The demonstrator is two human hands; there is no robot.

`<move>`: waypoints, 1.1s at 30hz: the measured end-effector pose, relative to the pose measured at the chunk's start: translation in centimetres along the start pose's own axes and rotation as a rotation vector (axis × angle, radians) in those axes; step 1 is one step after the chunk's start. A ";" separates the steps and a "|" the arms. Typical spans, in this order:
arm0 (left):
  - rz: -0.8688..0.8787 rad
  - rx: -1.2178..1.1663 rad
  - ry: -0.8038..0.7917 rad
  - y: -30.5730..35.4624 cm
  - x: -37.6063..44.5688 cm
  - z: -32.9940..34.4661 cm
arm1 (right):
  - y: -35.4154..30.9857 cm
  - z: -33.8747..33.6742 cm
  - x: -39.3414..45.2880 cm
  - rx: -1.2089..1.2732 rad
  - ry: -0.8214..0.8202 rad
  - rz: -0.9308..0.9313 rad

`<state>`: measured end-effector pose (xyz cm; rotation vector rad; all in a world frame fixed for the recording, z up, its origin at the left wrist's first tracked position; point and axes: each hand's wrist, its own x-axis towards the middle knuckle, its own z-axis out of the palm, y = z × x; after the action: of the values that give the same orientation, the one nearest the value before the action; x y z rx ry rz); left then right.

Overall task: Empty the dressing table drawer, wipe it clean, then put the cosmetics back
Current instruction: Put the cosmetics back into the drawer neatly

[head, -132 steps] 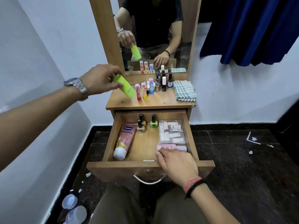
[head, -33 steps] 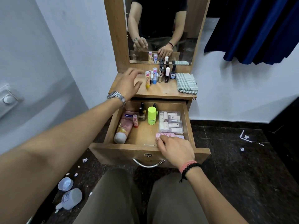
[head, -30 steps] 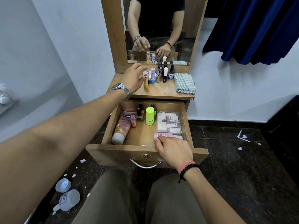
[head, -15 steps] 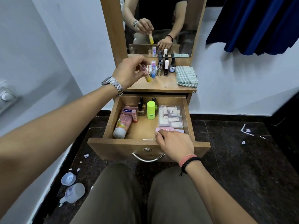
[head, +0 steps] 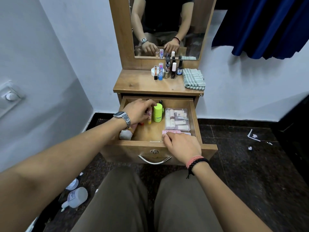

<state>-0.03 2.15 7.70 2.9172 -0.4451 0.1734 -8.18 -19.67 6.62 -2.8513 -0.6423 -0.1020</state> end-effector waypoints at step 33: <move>-0.139 0.035 0.454 2.2 1.8 -3.7 | -0.1 0.0 -0.2 -0.044 0.047 -0.022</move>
<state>0.67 0.34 11.88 2.8019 -0.1653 0.8047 -8.39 -19.64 6.66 -2.8745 -0.6704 -0.1881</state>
